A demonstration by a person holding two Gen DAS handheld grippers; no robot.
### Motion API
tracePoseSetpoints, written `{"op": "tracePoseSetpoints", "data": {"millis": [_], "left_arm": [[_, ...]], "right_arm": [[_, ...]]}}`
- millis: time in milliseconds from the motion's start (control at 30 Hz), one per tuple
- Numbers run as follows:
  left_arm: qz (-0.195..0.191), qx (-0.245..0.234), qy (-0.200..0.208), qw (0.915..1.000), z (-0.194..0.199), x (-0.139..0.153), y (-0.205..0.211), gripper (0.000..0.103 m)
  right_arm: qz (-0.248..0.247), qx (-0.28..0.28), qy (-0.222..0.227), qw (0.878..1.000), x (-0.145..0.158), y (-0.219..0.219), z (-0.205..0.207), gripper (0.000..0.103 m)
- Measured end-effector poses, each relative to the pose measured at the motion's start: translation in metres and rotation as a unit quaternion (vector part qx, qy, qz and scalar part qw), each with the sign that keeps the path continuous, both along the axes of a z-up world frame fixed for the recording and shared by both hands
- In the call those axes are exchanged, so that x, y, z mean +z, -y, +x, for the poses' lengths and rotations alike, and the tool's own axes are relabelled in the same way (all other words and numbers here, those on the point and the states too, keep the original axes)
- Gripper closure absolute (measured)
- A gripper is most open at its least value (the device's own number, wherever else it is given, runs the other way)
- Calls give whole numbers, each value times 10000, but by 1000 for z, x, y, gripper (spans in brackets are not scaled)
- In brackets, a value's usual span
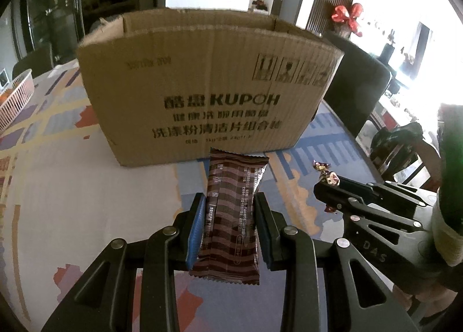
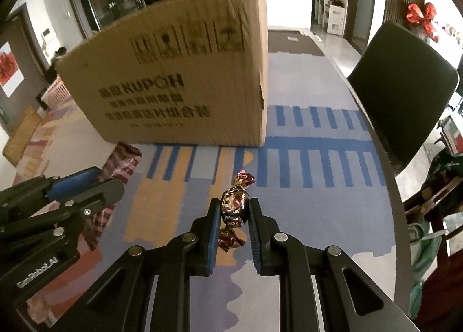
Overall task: Organize snacks
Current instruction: 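Carry the wafer bar and candy over the box and open both tools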
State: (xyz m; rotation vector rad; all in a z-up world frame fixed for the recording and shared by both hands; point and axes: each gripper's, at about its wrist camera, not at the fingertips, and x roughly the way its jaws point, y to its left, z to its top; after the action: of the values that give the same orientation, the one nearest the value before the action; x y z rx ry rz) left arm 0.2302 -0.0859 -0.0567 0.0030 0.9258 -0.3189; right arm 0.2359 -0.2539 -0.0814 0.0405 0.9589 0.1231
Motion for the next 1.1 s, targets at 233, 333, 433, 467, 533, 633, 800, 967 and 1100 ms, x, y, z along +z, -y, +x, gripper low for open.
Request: {"op": "tracePoseSetpoints", "data": {"millis": [233, 333, 433, 467, 533, 633, 800, 967, 1100], "left_arm": [[-94, 20, 373, 9993, -18, 28, -7, 70], [-175, 11, 547, 9983, -25, 44, -9, 70], [-256, 19, 734, 9970, -29, 60, -13, 69], [-278, 27, 793, 9965, -29, 64, -13, 69], [-313, 29, 910, 9954, -31, 74, -16, 70], [-330, 52, 1093, 9934, -31, 89, -19, 70], [-337, 116, 1340, 9903, -26, 108, -22, 69], [-307, 191, 1529, 9876, -14, 122, -28, 70], [-271, 239, 1666, 9854, -2, 133, -34, 69]], "right_arm": [[106, -15, 429, 9990, 34, -1, -18, 83], [159, -14, 629, 9979, 50, -4, -21, 83], [164, 8, 851, 9962, 66, -6, -26, 83], [173, 23, 906, 9957, 70, -6, -27, 83], [195, 48, 1031, 9945, 80, -9, -29, 83], [193, 81, 1210, 9924, 95, -13, -31, 83], [213, 150, 1432, 9893, 112, -16, -28, 83], [221, 231, 1571, 9871, 127, -22, -20, 83], [189, 245, 1691, 9851, 139, -25, -10, 83]]}}
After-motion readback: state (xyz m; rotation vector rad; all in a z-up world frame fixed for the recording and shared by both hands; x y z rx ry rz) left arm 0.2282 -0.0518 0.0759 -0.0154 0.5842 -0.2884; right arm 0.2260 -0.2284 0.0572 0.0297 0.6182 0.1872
